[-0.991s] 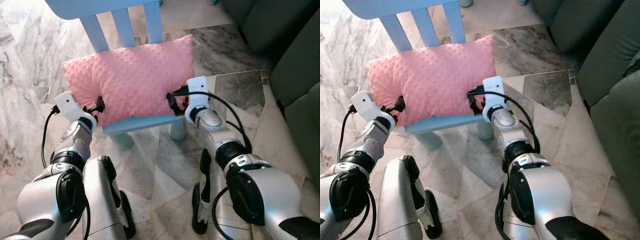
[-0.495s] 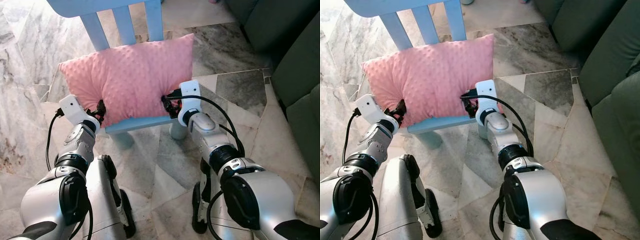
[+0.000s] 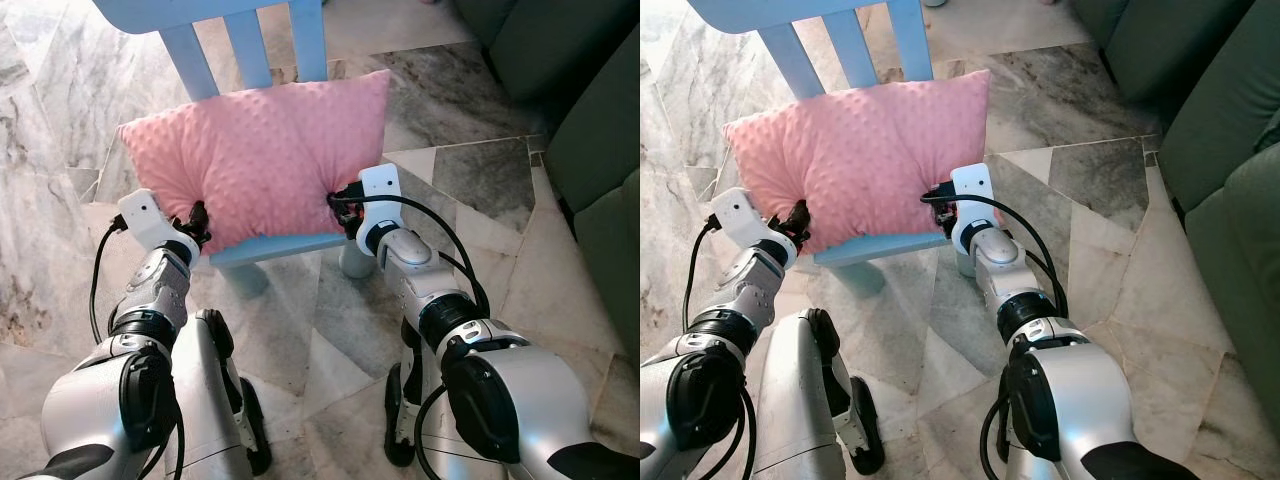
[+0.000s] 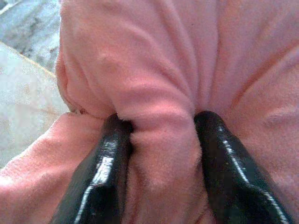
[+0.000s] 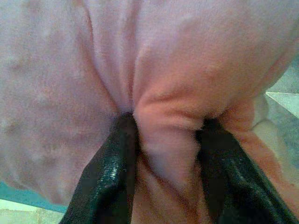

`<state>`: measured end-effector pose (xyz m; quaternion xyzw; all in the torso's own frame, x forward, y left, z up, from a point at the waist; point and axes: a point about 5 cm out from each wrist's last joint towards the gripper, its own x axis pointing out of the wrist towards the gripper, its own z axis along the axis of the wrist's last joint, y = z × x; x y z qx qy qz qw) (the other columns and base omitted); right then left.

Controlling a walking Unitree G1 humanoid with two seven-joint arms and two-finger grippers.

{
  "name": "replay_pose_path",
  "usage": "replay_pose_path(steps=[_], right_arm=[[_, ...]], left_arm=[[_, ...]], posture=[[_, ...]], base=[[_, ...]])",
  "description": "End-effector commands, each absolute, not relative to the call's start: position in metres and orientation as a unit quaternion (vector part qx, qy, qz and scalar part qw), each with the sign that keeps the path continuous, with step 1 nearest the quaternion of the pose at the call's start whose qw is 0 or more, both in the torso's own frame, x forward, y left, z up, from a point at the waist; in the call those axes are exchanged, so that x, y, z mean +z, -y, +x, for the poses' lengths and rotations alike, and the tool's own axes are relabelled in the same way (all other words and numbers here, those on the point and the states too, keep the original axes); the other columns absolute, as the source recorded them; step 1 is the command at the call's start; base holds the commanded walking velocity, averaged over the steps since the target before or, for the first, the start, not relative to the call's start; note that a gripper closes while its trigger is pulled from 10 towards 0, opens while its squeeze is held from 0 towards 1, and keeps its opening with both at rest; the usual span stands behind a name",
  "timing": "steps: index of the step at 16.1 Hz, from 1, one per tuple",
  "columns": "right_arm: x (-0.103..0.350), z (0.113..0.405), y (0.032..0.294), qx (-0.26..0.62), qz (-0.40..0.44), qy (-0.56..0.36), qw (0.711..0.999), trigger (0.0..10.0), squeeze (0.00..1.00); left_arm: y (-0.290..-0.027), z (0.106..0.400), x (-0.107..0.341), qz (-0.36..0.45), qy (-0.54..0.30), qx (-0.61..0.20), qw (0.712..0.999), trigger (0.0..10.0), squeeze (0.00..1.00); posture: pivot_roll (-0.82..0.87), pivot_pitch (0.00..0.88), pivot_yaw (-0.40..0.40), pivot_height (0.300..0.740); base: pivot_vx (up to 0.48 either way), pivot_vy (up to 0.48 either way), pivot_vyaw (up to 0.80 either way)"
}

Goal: Move the pillow to the sofa

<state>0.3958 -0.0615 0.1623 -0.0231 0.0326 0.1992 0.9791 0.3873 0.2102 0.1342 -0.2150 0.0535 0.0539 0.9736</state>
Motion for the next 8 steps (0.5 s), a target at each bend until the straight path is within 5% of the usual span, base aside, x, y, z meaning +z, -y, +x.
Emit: replay_pose_path(steps=[1,8], right_arm=[[0.1381,0.3842,0.0486,0.225,-0.018,-0.075,0.971,0.0,0.00],[0.1414,0.3849,0.0464,0.227,-0.012,-0.069,0.971,0.0,0.00]], left_arm=[[-0.2087,0.3771,0.1099,-0.210,-0.098,0.058,0.971,0.0,0.00],[-0.2145,0.3751,0.1088,-0.186,-0.096,0.076,0.975,0.0,0.00]], posture=[[-0.06,0.533,0.084,0.481],[-0.05,0.532,0.082,0.481]], base=[[0.000,0.000,0.00],[0.000,0.000,0.00]])
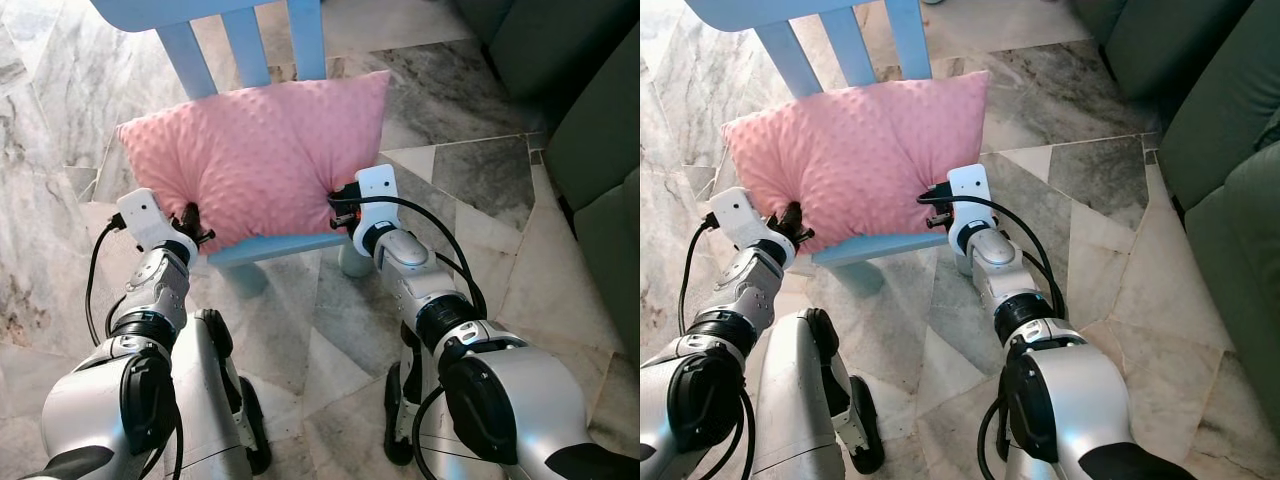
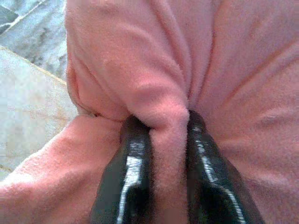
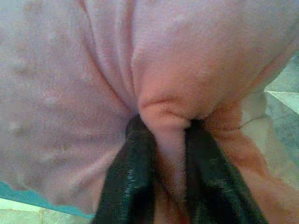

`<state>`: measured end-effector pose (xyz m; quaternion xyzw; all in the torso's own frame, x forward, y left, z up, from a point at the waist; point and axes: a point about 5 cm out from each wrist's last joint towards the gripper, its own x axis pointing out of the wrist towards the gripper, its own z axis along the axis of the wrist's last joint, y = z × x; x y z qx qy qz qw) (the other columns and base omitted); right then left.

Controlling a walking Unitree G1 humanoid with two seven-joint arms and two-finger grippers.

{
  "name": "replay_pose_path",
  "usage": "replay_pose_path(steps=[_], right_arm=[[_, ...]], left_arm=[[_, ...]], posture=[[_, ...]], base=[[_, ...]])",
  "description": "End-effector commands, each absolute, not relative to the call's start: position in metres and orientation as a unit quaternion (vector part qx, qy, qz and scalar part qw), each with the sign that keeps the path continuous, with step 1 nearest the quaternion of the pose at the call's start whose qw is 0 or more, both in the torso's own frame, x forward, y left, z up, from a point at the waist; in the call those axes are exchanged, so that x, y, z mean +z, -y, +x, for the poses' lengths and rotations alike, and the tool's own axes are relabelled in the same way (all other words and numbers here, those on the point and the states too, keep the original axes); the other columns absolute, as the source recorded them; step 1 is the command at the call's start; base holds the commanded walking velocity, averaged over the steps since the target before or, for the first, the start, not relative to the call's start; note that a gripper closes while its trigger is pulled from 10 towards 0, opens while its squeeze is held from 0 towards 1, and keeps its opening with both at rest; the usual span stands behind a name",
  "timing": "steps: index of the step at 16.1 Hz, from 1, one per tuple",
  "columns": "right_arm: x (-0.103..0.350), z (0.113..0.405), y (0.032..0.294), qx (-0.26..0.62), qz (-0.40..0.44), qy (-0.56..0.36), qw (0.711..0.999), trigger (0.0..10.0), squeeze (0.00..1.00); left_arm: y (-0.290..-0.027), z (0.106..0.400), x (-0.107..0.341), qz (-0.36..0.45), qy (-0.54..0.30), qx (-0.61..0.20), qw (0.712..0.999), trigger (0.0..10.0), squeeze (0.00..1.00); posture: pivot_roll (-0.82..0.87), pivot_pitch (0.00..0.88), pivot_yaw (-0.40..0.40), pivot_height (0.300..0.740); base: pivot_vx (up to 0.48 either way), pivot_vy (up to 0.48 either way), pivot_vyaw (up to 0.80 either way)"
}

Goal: Move the pillow to the sofa

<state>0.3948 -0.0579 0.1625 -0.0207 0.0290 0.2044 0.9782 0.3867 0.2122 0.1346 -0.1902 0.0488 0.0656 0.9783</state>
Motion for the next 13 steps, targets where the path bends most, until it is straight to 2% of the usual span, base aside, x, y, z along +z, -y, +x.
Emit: replay_pose_path(steps=[1,7,13], right_arm=[[0.142,0.385,0.047,0.226,-0.009,-0.068,0.972,0.0,0.00],[0.145,0.386,0.052,0.227,-0.019,-0.041,0.973,0.0,0.00],[0.161,0.385,0.043,0.253,0.010,0.015,0.967,0.0,0.00]], left_arm=[[-0.215,0.375,0.110,-0.182,-0.093,0.077,0.976,0.0,0.00],[-0.219,0.374,0.117,-0.166,-0.040,0.083,0.982,0.0,0.00],[-0.238,0.357,0.115,-0.144,0.018,0.097,0.985,0.0,0.00]], posture=[[-0.05,0.535,0.082,0.481],[-0.06,0.534,0.079,0.481],[-0.08,0.437,0.076,0.481]], base=[[0.000,0.000,0.00],[0.000,0.000,0.00],[0.000,0.000,0.00]])
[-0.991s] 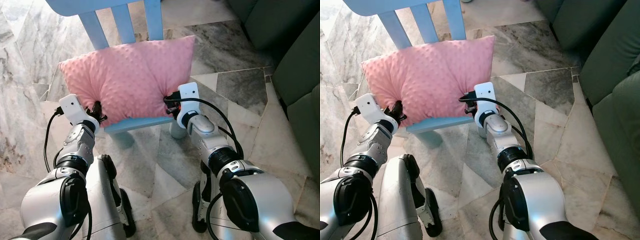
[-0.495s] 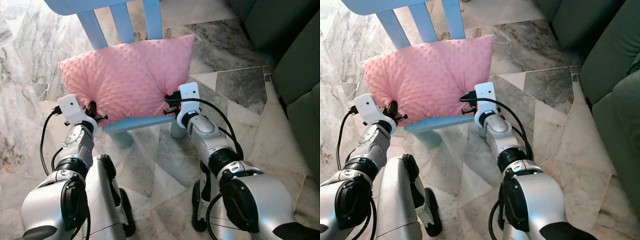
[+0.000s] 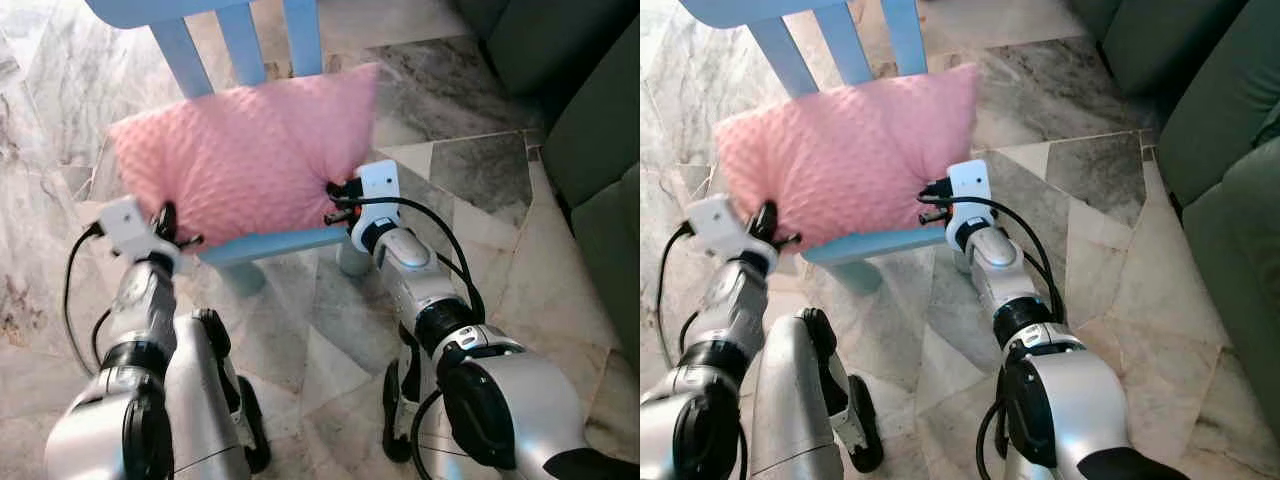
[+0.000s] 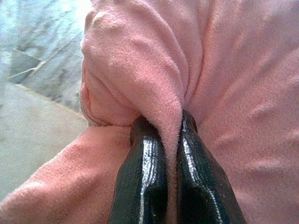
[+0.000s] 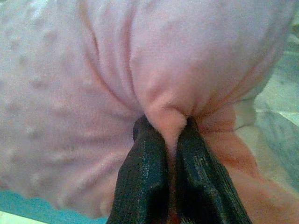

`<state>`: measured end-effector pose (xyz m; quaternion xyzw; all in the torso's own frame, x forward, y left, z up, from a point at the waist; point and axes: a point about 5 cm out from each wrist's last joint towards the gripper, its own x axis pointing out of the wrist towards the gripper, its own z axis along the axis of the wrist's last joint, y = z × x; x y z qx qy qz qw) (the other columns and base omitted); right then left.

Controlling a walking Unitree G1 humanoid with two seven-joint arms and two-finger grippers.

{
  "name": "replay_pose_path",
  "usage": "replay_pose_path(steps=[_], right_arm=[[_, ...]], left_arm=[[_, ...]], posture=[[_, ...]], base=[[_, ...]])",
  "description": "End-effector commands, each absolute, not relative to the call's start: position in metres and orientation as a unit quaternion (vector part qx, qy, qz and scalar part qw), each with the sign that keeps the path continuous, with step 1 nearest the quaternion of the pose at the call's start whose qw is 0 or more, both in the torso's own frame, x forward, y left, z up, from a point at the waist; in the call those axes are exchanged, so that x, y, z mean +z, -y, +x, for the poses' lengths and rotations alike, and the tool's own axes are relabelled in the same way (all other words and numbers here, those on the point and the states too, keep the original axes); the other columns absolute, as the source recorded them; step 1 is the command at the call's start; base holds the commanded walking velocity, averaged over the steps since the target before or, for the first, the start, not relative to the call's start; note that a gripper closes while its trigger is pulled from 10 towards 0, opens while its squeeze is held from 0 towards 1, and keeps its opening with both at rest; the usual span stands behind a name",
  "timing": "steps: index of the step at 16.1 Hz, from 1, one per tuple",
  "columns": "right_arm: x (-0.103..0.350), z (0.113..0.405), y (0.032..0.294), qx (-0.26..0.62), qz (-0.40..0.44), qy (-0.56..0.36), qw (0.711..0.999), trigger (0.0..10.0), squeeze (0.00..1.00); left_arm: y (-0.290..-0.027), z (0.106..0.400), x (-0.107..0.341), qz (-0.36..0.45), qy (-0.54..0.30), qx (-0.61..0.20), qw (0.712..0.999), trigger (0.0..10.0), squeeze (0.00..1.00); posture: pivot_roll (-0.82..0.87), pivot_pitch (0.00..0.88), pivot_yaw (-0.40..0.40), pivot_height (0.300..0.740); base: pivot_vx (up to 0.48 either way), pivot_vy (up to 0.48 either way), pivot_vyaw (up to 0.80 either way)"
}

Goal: Move the pillow to the sofa

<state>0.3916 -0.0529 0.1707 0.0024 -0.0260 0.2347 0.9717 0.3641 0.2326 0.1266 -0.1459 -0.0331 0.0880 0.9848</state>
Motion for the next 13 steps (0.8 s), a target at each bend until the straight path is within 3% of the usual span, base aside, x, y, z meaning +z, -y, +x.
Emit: replay_pose_path(steps=[1,7,9,10,11,13], right_arm=[[0.163,0.385,0.043,0.258,0.013,0.025,0.966,0.0,0.00],[0.166,0.384,0.062,0.243,0.012,0.069,0.968,0.0,0.00],[0.162,0.381,0.071,0.230,0.023,0.077,0.970,0.0,0.00],[0.162,0.379,0.072,0.229,0.024,0.080,0.970,0.0,0.00],[0.157,0.373,0.074,0.222,0.027,0.090,0.971,0.0,0.00],[0.153,0.365,0.077,0.212,0.030,0.101,0.972,0.0,0.00]], left_arm=[[-0.243,0.350,0.111,-0.142,0.023,0.102,0.984,0.0,0.00],[-0.250,0.323,0.111,-0.114,0.054,0.110,0.986,0.0,0.00],[-0.239,0.315,0.111,-0.115,0.058,0.093,0.987,0.0,0.00],[-0.238,0.314,0.111,-0.116,0.058,0.091,0.987,0.0,0.00],[-0.227,0.310,0.106,-0.130,0.049,0.082,0.987,0.0,0.00],[-0.209,0.302,0.099,-0.142,0.036,0.063,0.987,0.0,0.00]], posture=[[-0.08,0.407,0.080,0.481],[-0.11,0.233,0.081,0.481],[-0.13,0.141,0.086,0.481],[-0.13,0.141,0.086,0.481],[-0.15,0.076,0.089,0.481],[-0.16,0.028,0.099,0.481]], base=[[0.000,0.000,0.00],[0.000,0.000,0.00],[0.000,0.000,0.00],[0.000,0.000,0.00],[0.000,0.000,0.00],[0.000,0.000,0.00]])
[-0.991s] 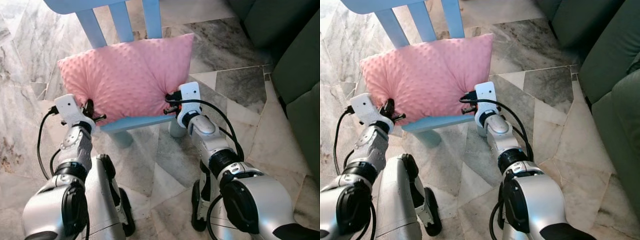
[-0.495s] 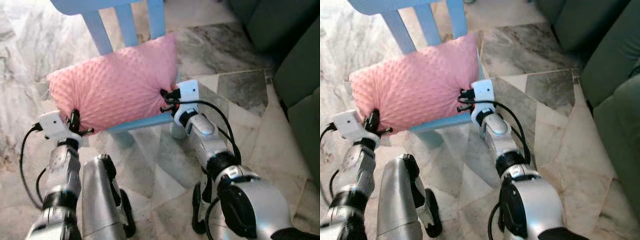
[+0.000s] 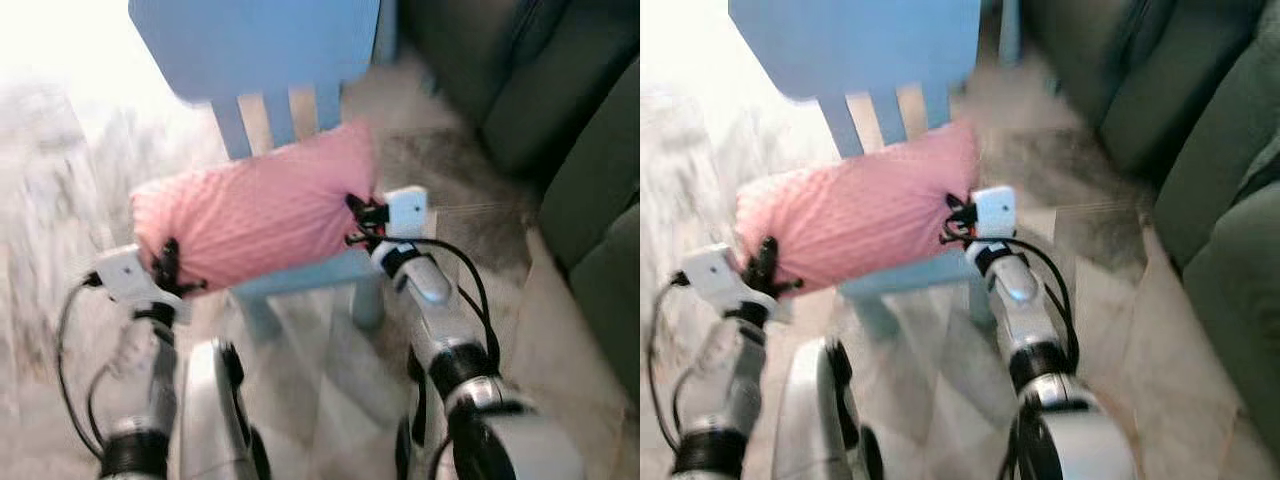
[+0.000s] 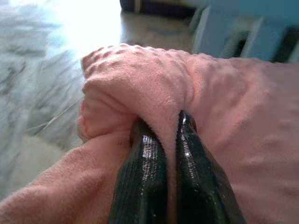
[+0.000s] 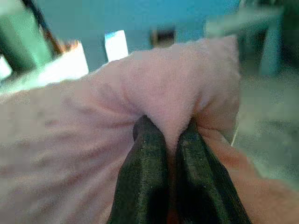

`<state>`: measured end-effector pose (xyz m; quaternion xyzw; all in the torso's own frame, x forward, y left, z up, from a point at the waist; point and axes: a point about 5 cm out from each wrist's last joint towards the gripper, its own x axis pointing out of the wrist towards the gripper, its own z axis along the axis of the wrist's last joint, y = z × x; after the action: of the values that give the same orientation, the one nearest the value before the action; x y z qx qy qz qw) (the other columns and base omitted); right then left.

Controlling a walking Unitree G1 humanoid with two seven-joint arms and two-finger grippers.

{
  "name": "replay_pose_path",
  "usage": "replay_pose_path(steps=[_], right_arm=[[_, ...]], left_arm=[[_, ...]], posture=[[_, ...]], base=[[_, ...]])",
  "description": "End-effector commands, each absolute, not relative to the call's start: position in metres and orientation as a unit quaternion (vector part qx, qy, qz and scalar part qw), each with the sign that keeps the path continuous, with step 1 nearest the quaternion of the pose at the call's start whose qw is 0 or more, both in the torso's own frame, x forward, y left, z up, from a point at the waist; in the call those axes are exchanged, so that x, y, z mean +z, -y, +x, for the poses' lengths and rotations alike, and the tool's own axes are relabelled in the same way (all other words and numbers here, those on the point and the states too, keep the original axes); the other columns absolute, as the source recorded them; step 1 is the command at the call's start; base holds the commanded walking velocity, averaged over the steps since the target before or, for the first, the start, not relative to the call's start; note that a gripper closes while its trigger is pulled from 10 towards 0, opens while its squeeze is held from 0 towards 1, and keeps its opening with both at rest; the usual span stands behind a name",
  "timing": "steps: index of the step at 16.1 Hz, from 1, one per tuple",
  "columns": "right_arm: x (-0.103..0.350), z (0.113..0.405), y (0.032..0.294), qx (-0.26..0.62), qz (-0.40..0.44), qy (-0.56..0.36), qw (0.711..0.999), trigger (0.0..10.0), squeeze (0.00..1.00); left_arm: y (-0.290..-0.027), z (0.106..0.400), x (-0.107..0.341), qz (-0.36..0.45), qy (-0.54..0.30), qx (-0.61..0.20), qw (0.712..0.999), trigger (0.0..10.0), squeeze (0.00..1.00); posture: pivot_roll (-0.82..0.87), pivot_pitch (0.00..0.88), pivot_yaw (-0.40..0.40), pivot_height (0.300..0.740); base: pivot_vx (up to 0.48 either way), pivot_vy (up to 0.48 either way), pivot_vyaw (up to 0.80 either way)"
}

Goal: Move the pillow to the sofa

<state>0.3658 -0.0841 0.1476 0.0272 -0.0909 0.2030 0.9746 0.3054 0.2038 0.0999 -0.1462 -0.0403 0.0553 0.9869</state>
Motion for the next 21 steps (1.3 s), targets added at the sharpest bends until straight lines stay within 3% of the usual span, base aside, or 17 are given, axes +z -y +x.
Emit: replay_pose_path(steps=[1,8,21], right_arm=[[0.151,0.361,0.077,0.211,0.030,0.106,0.971,0.0,0.00],[0.144,0.339,0.093,0.181,0.016,0.109,0.977,0.0,0.00],[0.152,0.321,0.111,0.163,-0.009,0.114,0.980,0.0,0.00]], left_arm=[[-0.201,0.299,0.095,-0.143,0.029,0.050,0.988,0.0,0.00],[-0.186,0.274,0.093,-0.147,0.008,0.020,0.989,0.0,0.00],[-0.190,0.237,0.073,-0.139,-0.047,0.031,0.989,0.0,0.00]], posture=[[-0.17,0.005,0.100,0.481],[-0.18,0.000,0.115,0.481],[-0.17,0.000,0.094,0.481]], base=[[0.000,0.000,0.00],[0.000,0.000,0.00],[0.000,0.000,0.00]])
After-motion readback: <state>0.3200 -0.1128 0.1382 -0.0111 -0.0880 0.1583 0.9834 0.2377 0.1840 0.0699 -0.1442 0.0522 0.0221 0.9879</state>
